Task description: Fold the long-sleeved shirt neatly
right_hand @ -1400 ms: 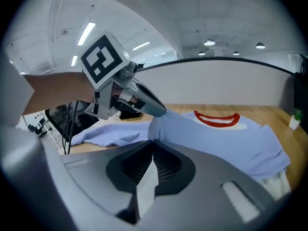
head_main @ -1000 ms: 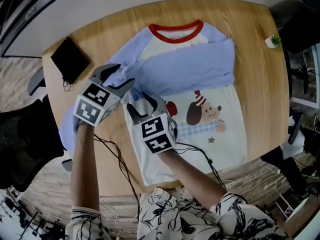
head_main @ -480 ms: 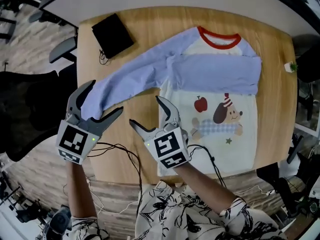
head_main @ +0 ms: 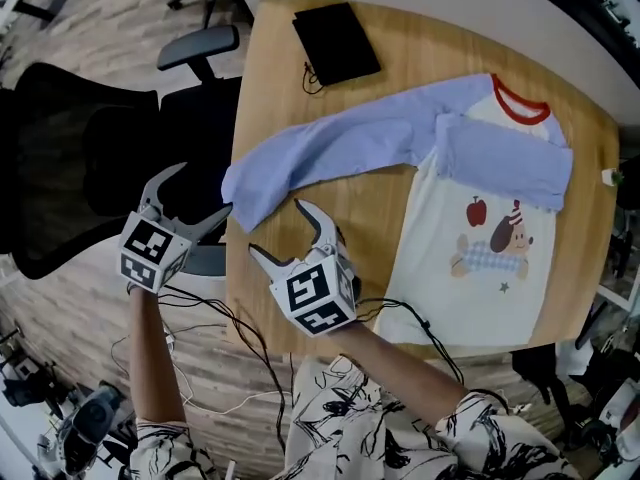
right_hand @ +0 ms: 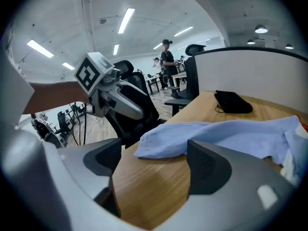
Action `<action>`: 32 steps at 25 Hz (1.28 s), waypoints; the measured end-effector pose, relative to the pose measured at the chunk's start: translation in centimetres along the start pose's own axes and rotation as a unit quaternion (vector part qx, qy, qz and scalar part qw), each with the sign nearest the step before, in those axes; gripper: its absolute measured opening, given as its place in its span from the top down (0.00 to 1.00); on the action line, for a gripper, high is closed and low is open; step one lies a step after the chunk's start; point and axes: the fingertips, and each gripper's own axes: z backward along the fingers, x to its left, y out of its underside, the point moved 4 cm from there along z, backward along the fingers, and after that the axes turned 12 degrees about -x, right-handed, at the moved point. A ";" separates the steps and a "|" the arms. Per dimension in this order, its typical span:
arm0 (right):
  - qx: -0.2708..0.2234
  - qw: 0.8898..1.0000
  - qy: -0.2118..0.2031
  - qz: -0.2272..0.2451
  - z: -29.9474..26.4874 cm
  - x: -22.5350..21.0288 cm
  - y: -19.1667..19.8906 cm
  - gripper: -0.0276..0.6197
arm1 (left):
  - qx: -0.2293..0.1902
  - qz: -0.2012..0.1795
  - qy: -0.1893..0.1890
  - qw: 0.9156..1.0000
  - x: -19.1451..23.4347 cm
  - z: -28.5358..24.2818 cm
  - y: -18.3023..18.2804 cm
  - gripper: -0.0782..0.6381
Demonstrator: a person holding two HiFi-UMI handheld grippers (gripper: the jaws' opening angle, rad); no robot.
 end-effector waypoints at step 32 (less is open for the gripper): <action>-0.053 0.994 0.072 -0.063 1.3 -1.7 -3.7 0.88 | -0.034 0.000 0.124 0.992 -4.0 -4.0 -7.7 0.85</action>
